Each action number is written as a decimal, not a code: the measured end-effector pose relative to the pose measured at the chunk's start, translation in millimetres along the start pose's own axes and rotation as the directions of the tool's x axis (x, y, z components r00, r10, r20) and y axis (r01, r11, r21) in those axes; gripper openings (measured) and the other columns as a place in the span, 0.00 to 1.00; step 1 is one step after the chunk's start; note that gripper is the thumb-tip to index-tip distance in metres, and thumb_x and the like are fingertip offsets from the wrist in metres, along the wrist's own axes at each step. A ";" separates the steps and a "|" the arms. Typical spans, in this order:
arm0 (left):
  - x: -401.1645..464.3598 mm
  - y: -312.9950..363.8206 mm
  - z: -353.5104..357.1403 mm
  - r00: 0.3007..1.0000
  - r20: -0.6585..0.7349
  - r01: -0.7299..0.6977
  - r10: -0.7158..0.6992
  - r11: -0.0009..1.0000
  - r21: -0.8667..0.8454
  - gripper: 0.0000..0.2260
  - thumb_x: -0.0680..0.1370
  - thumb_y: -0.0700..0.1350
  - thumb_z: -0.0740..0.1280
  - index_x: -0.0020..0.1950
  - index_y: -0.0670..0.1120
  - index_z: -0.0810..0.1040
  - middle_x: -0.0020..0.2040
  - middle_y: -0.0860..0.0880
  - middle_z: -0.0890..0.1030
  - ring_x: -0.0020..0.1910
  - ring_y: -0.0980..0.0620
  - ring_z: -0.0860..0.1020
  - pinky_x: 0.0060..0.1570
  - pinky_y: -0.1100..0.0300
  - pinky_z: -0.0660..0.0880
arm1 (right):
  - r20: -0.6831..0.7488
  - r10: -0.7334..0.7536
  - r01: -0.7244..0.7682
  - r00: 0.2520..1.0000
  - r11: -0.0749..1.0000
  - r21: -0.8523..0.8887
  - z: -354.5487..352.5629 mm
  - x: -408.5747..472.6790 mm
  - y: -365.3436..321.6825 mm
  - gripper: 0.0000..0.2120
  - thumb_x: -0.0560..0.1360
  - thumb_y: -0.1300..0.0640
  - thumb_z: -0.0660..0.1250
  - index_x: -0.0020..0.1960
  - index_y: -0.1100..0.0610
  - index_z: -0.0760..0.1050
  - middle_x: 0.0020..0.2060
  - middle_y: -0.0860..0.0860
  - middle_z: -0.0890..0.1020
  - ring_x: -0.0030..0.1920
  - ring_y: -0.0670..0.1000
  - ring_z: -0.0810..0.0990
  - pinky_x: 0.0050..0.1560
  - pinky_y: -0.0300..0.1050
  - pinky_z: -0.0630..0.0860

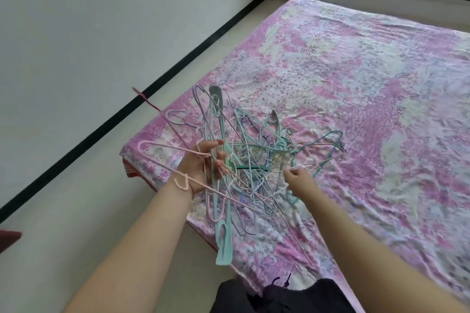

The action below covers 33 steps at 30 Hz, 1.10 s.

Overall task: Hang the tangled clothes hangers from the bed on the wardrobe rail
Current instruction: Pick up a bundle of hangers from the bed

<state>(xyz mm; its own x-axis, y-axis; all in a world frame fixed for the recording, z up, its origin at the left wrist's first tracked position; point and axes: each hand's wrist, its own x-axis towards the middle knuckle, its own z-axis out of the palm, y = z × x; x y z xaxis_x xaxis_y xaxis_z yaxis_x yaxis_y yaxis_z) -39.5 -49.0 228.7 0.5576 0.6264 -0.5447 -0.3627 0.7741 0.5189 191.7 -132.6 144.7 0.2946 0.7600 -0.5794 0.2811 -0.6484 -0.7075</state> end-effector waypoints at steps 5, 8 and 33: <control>-24.5 2.0 0.9 0.985 0.169 0.025 -0.021 0.999 -0.023 0.10 0.70 0.44 0.71 0.49 0.44 0.79 0.39 0.48 0.74 0.24 0.55 0.70 0.28 0.63 0.70 | 0.213 0.026 -0.024 0.977 1.000 -0.009 49.6 -2.1 29.3 0.29 0.78 0.60 0.60 0.75 0.55 0.54 0.66 0.59 0.70 0.39 0.52 0.75 0.39 0.47 0.74; -37.2 4.2 2.6 0.963 0.269 0.052 -0.031 0.996 -0.070 0.08 0.76 0.44 0.62 0.53 0.43 0.75 0.41 0.46 0.74 0.25 0.54 0.69 0.28 0.62 0.67 | 0.283 -0.001 0.007 0.959 1.000 -0.020 63.4 -2.6 38.7 0.36 0.77 0.58 0.64 0.78 0.51 0.48 0.73 0.59 0.64 0.48 0.55 0.78 0.47 0.46 0.74; -103.9 42.1 -9.0 0.892 0.360 -0.287 0.274 0.958 -0.016 0.13 0.69 0.44 0.72 0.53 0.45 0.80 0.46 0.45 0.81 0.23 0.57 0.72 0.27 0.65 0.67 | -0.065 -0.090 0.109 0.994 0.882 0.459 65.0 -0.3 -14.6 0.06 0.72 0.55 0.62 0.38 0.55 0.68 0.35 0.54 0.70 0.34 0.50 0.66 0.38 0.46 0.64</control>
<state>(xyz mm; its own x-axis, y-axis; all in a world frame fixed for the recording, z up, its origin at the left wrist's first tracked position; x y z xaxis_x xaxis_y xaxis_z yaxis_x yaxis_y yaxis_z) -119.5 -80.7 301.2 0.6666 0.7377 -0.1068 -0.5199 0.5629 0.6426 128.2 -120.3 128.8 0.3269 0.8104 -0.4863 -0.1387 -0.4678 -0.8729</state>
